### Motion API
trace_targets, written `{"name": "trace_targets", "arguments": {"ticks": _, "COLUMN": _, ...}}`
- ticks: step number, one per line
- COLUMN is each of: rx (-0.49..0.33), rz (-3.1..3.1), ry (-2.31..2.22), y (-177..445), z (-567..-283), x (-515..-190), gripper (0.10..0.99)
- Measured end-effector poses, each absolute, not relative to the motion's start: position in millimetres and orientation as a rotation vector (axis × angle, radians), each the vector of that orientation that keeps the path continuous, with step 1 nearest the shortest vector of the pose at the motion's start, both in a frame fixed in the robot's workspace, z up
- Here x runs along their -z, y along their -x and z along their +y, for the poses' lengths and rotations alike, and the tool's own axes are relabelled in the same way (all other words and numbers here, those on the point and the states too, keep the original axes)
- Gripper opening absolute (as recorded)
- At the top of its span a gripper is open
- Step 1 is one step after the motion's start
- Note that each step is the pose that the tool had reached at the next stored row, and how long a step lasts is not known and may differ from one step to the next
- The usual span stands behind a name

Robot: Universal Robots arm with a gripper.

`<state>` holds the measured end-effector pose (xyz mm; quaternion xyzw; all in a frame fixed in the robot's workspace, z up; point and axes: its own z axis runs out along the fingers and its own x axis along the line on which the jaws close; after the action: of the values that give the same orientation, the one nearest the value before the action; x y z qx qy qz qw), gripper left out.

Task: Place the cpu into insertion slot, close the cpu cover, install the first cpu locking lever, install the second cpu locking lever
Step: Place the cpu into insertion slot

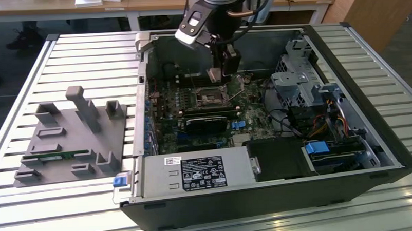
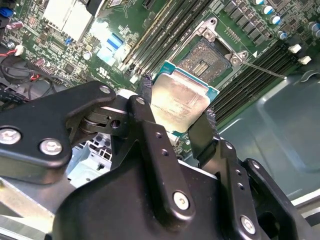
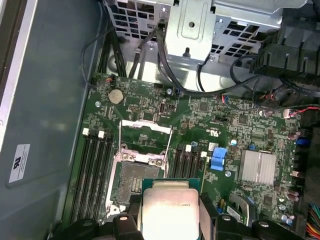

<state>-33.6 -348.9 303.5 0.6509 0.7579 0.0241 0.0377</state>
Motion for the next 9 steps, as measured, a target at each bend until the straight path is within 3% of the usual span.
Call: {"name": "trace_targets", "arguments": {"ticks": 9, "rx": -0.074, "rz": 2.325, "ry": -1.997, "y": 33.6, "z": -348.9, "x": -299.9, "gripper": 0.537}}
